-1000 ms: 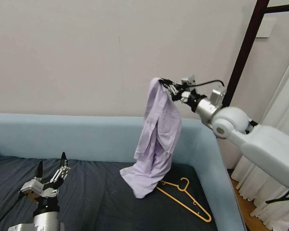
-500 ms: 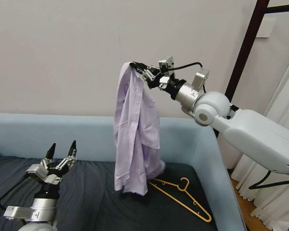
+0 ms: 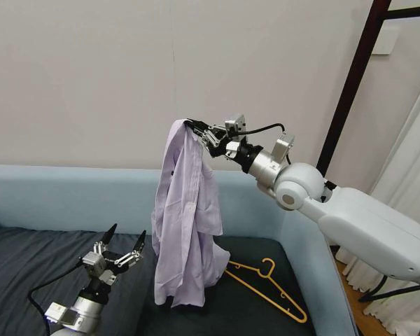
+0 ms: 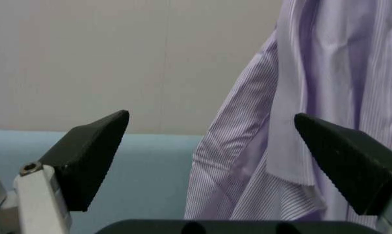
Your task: Pick up the clothes from the sofa and hang them on the clothes hanger.
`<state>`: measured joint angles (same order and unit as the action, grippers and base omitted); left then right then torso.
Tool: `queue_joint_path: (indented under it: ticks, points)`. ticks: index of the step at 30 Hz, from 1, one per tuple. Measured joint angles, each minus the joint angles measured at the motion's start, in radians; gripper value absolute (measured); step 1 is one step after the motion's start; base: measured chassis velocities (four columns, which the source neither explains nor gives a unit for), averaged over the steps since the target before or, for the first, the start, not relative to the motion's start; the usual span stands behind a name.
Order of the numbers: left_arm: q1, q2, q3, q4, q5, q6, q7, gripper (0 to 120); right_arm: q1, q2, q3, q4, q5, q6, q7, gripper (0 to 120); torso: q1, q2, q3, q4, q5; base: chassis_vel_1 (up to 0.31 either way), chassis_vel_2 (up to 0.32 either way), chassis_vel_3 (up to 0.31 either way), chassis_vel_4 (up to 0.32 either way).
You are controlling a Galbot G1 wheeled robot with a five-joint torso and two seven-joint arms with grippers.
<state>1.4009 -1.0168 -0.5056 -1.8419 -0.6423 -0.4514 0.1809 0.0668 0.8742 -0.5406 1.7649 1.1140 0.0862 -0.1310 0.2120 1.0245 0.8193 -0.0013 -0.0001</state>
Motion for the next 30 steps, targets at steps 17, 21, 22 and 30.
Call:
queue_joint_path:
  ticks: [17,21,22,30]
  points:
    - [-0.056,-0.005,0.075,0.094,0.029,-0.027,0.135,100,0.015,0.069,-0.018,-0.026,-0.006,0.005,-0.014,0,0.000,0.000,0.000,-0.0003,0.0000,0.000,0.000,0.000,0.000]
    - [-0.072,-0.012,0.079,0.118,0.033,-0.035,0.121,100,0.017,0.068,-0.018,-0.027,-0.005,0.005,-0.015,0,0.000,0.000,0.000,-0.0003,-0.0001,0.000,0.000,0.000,0.000]
    - [-0.077,-0.012,0.079,0.124,0.030,-0.036,0.118,99,0.019,0.066,-0.019,-0.027,-0.005,0.006,-0.017,0,0.000,0.000,0.000,-0.0003,0.0000,0.000,0.000,0.000,0.000]
    - [-0.087,0.006,0.058,0.137,-0.002,-0.042,0.133,99,0.019,0.066,-0.024,-0.030,-0.005,0.006,-0.024,0,0.000,0.000,0.000,-0.0002,0.0000,0.000,0.000,0.000,0.000]
